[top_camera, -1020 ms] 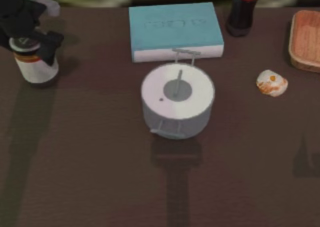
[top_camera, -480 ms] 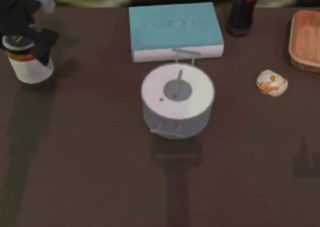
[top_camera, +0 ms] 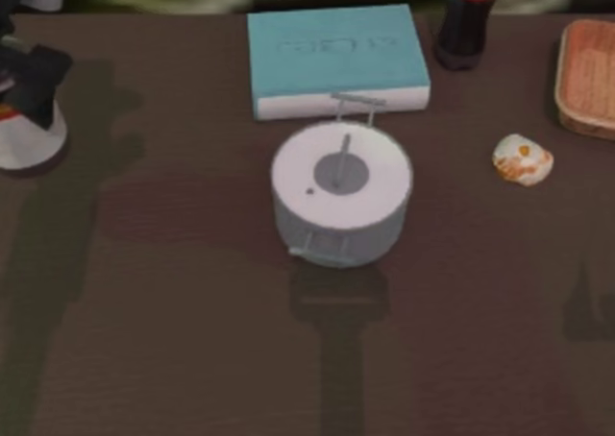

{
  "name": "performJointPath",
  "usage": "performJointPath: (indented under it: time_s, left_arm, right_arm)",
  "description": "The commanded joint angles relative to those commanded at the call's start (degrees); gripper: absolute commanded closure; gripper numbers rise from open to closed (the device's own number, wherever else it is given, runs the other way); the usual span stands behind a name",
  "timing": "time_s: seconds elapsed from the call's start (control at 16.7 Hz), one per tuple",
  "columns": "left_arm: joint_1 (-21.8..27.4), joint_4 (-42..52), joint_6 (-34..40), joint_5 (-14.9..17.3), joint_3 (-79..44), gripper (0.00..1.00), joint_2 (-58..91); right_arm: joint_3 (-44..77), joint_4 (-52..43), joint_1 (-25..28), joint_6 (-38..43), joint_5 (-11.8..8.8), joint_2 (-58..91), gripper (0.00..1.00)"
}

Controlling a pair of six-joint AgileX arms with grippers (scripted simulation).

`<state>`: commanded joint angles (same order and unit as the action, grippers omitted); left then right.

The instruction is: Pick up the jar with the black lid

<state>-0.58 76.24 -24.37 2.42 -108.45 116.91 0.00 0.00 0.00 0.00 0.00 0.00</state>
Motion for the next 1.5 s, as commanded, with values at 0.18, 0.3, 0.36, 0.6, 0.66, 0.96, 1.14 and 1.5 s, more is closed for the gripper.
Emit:
performJointPath:
  time_s: [0.18, 0.3, 0.36, 0.6, 0.66, 0.96, 1.14, 1.5]
  left_arm:
    - [0.0, 0.1, 0.0, 0.0, 0.4, 1.0, -0.4]
    - [0.4, -0.1, 0.0, 0.0, 0.2, 1.0, -0.2]
    - [0.7, -0.2, 0.7, -0.2, 0.3, 1.0, 0.0]
    - [4.5, -1.9, 9.1, -1.3, 1.7, 1.0, 1.0]
    - [5.9, -2.7, 12.6, -1.6, 2.1, 1.0, 1.3]
    - [13.5, -6.9, 31.8, -3.4, 4.6, 1.0, 2.4]
    - [16.9, -8.8, 39.2, -4.1, 6.0, 1.0, 3.0]
    - [17.7, -9.2, 41.0, -4.3, 6.4, 1.0, 2.9]
  right_arm:
    - [0.0, 0.0, 0.0, 0.0, 0.0, 0.0, 0.0]
    - [0.0, 0.0, 0.0, 0.0, 0.0, 0.0, 0.0]
    - [0.0, 0.0, 0.0, 0.0, 0.0, 0.0, 0.0]
    - [0.0, 0.0, 0.0, 0.0, 0.0, 0.0, 0.0]
    - [0.0, 0.0, 0.0, 0.0, 0.0, 0.0, 0.0]
    - [0.0, 0.0, 0.0, 0.0, 0.0, 0.0, 0.0]
    - [0.0, 0.0, 0.0, 0.0, 0.0, 0.0, 0.0]
    - [0.0, 0.0, 0.0, 0.0, 0.0, 0.0, 0.0]
